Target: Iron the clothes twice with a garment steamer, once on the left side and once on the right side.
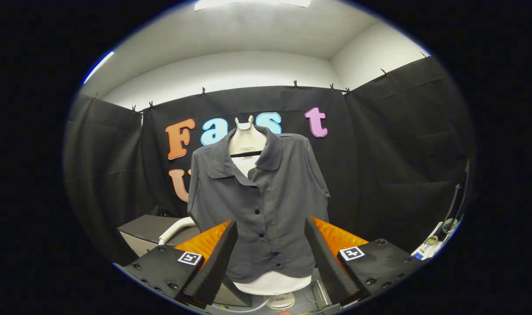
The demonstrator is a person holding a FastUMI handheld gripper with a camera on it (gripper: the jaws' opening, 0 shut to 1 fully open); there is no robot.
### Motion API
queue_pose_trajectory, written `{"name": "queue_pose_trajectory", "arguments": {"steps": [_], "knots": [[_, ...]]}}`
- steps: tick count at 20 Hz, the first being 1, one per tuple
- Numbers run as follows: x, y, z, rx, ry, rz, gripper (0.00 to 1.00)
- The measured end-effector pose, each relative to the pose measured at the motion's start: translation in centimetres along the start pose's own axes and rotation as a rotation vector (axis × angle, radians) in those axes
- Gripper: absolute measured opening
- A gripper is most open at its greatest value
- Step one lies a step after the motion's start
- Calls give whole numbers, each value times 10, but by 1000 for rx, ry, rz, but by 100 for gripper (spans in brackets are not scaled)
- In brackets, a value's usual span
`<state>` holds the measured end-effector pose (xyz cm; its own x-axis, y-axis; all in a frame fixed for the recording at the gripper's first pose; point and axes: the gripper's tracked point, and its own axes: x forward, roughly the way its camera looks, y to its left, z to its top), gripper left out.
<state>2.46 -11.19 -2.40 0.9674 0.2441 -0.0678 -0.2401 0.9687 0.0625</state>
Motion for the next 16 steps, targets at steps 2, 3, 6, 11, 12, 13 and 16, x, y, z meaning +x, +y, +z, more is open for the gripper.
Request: {"name": "queue_pose_trajectory", "arguments": {"steps": [2, 3, 6, 11, 12, 13, 16], "knots": [[-3, -3, 2, -4, 3, 19, 98], [-5, -5, 3, -5, 1, 27, 98], [-11, -5, 7, -4, -6, 57, 98], [-8, -7, 20, -21, -14, 87, 98], [-9, -7, 25, -26, -23, 91, 98], [-9, -5, 30, -29, -31, 95, 98], [-10, 6, 34, -40, -36, 107, 98]]}}
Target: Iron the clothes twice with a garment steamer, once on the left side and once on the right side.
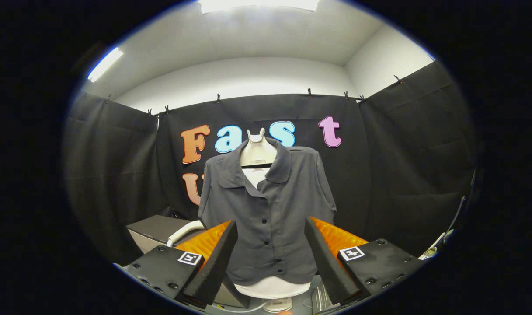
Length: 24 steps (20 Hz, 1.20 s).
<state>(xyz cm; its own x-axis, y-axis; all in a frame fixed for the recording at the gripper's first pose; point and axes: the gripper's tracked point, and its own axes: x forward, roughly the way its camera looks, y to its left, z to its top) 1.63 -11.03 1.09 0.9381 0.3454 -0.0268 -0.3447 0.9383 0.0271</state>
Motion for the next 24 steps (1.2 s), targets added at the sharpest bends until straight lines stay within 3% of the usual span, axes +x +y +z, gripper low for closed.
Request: {"name": "queue_pose_trajectory", "arguments": {"steps": [11, 16, 24], "knots": [[38, 92, 26, -51, -15, 12, 98], [79, 173, -4, -44, 27, 46, 98], [191, 332, -82, -75, 184, 101, 98]]}}
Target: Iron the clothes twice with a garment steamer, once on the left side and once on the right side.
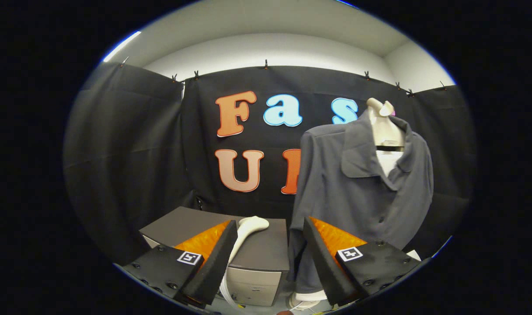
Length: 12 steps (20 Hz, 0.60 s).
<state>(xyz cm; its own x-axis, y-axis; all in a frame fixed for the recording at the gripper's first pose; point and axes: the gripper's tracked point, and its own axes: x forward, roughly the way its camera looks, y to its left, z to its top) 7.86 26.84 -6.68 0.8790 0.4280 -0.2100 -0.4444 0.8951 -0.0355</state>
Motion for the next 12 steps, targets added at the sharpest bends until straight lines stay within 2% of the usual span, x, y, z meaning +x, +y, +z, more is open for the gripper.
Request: {"name": "queue_pose_trajectory", "arguments": {"steps": [5, 12], "knots": [[92, 55, -34, -41, 135, -33, 98], [205, 74, -117, -56, 424, -105, 99]]}}
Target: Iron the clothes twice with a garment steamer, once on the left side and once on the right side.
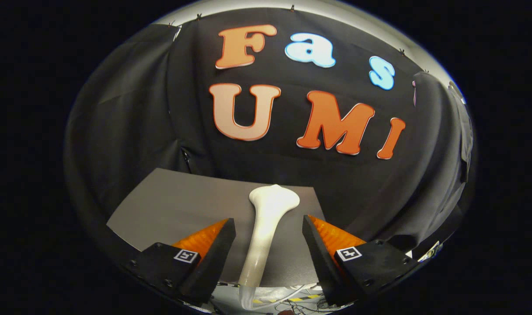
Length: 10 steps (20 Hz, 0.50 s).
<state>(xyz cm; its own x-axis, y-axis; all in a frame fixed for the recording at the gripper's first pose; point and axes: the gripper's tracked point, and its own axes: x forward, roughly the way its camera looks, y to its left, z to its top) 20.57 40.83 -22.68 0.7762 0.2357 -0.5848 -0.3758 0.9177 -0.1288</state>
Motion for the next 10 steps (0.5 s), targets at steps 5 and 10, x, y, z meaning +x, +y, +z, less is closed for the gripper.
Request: {"name": "queue_pose_trajectory", "arguments": {"steps": [5, 10], "knots": [[60, 3, -32, 41, 169, -30, 98], [84, -4, -45, 40, 235, -78, 92]]}}
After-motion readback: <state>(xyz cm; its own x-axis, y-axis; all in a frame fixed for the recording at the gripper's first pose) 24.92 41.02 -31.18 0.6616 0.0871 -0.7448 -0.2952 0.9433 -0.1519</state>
